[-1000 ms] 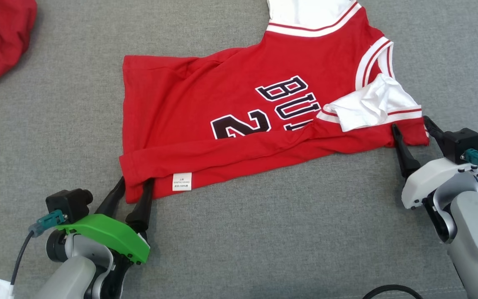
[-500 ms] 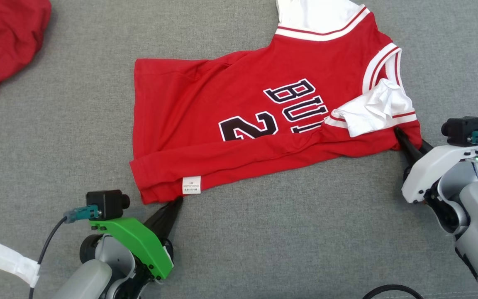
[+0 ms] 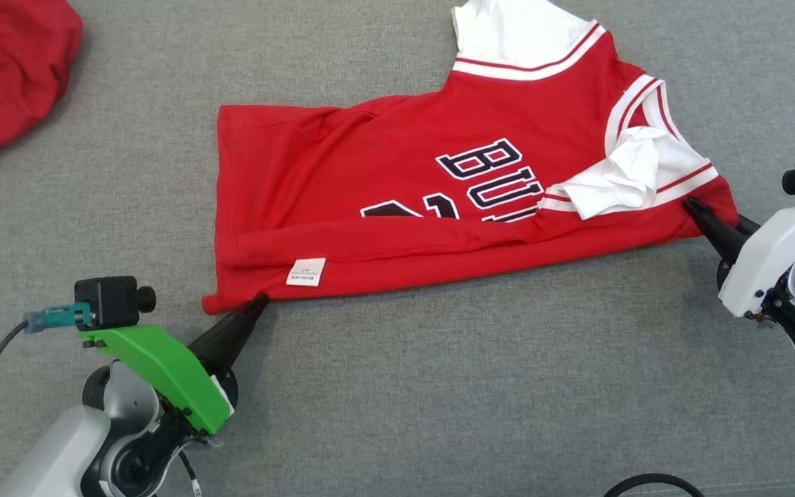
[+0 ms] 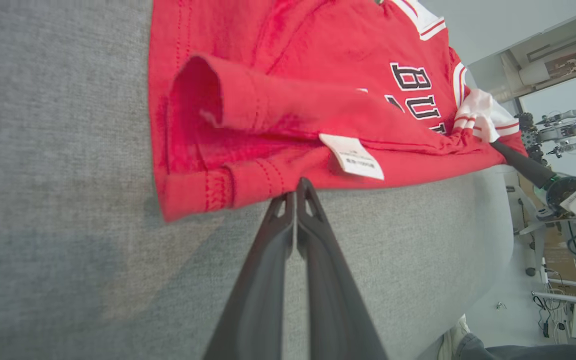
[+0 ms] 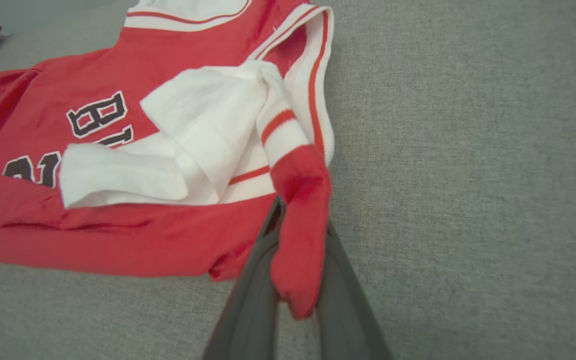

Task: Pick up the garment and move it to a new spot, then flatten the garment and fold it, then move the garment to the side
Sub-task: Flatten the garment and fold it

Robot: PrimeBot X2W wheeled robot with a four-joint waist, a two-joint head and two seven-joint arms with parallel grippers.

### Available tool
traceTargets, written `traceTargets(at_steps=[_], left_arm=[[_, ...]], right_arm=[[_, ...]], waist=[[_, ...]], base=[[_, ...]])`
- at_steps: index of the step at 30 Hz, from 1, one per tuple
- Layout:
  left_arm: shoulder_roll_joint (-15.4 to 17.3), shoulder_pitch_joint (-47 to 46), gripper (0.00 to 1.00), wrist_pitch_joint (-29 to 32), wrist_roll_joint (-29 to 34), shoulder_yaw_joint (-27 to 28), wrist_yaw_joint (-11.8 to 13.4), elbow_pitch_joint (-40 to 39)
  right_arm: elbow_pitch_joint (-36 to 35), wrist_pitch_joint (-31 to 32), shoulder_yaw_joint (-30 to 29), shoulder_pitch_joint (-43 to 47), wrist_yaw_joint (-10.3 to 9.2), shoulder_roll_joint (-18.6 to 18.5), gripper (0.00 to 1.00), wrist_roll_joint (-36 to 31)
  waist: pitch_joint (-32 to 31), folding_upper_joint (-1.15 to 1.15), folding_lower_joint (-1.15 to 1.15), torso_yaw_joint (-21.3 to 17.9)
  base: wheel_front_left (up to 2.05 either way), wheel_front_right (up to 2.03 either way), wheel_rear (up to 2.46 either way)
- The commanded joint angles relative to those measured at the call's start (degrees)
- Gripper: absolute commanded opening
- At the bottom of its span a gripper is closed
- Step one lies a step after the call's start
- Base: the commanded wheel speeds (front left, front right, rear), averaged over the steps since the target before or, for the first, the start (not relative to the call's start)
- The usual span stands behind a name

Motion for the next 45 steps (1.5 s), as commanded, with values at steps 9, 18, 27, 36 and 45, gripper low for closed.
traceTargets(at_steps=[9, 18, 27, 36, 45], left_arm=[[1.2, 3.9, 0.00, -0.7, -1.7, 1.1, 1.9, -3.2], [2.6, 6.9, 0.00, -2.9, -1.0, 2.5, 2.9, -9.0], [4.4, 17.3, 0.00, -7.2, 2.2, 1.5, 7.4, -19.1], [0.6, 25.5, 0.00, -12.3, 0.3, 0.3, 7.4, -15.7], [-0.2, 23.5, 1.00, -12.8, 3.2, -1.2, 9.3, -11.3]], right_arm=[[-1.9, 0.5, -1.8, 3.0, -0.03, 0.6, 0.00, -1.5], [-5.3, 2.3, -3.0, 5.8, -0.03, -0.5, 0.00, -1.3], [-12.0, 10.6, -6.1, 13.7, -0.03, -2.1, 0.00, 3.1], [-14.9, 13.7, -13.8, 25.0, -0.06, -1.5, 0.00, 2.4], [-16.5, 14.9, -19.1, 27.0, -0.08, 1.4, 1.00, -6.5]], waist=[[0.0, 0.00, 0.00, -0.3], [-0.8, 0.00, 0.00, -0.6], [-2.2, 0.00, 0.00, -0.9], [-1.4, 0.00, 0.00, 0.3], [-0.3, 0.00, 0.00, 0.8]], base=[[0.00, 0.00, 0.00], [0.00, 0.00, 0.00], [0.00, 0.00, 0.00], [0.00, 0.00, 0.00], [0.00, 0.00, 0.00]])
